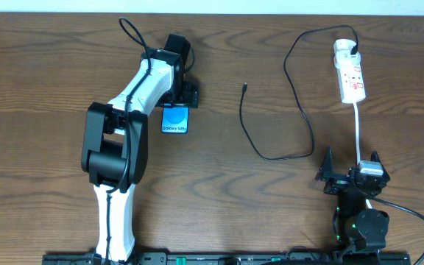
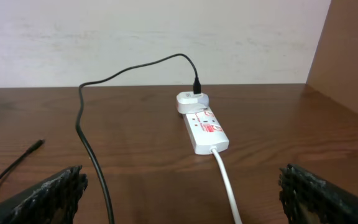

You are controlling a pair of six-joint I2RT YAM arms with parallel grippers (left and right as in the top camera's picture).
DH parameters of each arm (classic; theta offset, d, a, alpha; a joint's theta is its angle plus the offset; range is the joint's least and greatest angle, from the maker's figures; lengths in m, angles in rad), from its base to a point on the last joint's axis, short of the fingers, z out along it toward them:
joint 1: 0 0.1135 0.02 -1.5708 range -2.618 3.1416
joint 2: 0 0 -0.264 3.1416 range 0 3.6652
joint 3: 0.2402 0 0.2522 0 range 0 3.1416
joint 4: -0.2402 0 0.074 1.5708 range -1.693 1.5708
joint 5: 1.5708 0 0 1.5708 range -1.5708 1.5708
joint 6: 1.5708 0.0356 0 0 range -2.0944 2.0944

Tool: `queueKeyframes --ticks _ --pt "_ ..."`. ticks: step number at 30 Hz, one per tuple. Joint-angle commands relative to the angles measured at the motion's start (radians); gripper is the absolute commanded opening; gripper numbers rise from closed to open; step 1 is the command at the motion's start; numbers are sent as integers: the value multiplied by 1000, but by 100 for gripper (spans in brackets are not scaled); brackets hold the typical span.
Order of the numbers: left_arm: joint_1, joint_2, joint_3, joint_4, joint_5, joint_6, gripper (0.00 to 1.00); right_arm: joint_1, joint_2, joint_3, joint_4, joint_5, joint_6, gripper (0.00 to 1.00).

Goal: Plug charger to phone and switch on socket
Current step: 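Close the left gripper on the phone's top edge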

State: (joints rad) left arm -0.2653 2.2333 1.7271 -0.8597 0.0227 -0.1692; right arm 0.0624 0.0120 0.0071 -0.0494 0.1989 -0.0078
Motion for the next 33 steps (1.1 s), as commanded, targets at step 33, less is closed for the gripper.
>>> queueKeyframes --ticks 33 --pt "2 9 -22 1 -8 -9 94 -5 -5 -2 -3 5 0 99"
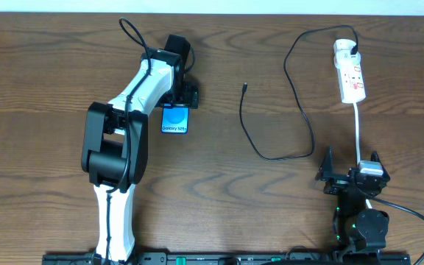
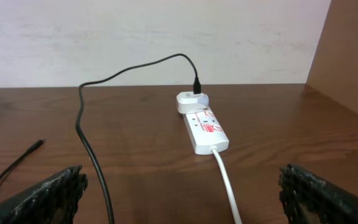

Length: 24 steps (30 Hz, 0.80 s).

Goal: Plug charger to phone and switch on socket
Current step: 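Close the left gripper on the phone's top edge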

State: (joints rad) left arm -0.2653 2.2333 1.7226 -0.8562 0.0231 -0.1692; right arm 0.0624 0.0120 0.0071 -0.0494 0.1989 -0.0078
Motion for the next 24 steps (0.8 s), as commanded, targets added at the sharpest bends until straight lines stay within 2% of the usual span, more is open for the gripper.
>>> queueKeyframes --ticks 1,24 --pt "2 9 -17 -2 -8 -9 94 -5 -5 -2 -3 5 0 99" --pt "-2 9 -17 -2 -5 -17 94 -5 -5 -2 -4 5 0 99"
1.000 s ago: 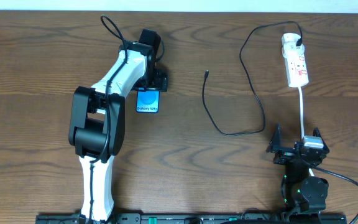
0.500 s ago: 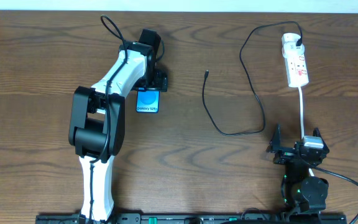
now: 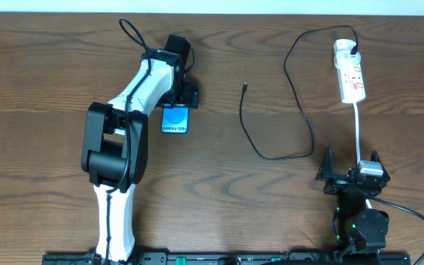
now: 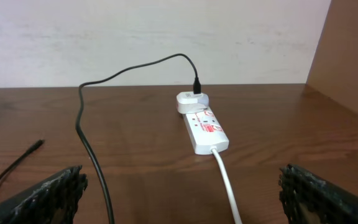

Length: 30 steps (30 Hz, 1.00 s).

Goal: Plug charger to phone and switch on socket
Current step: 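Close the left gripper on the phone's top edge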

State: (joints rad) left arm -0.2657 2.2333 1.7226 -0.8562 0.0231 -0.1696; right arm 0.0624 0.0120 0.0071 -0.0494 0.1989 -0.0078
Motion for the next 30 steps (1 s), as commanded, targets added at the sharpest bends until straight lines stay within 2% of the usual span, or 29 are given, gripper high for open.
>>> queueKeyframes --ticks 1,30 --pt "-2 9 -17 -2 -5 -20 94 -5 -5 -2 -3 5 0 99" --pt "-2 10 -61 54 -6 -20 94 -5 -5 -2 -3 5 0 99"
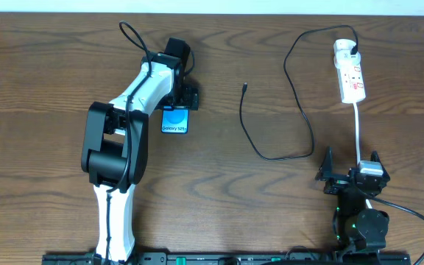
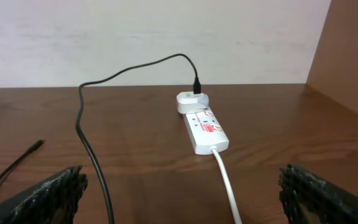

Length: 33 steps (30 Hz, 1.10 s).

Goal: Plug charger to phone and switch on socket
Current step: 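Close the left gripper on the phone's top edge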

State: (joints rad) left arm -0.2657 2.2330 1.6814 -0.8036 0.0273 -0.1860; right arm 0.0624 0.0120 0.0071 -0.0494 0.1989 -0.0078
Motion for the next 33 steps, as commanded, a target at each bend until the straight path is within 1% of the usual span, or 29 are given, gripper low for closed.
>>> queueKeyframes --ticks 1,33 --pt "-2 10 -19 2 -10 -3 94 -5 -5 -2 -3 5 0 99" --pt "-2 10 -21 21 -13 -3 94 -5 -5 -2 -3 5 0 99"
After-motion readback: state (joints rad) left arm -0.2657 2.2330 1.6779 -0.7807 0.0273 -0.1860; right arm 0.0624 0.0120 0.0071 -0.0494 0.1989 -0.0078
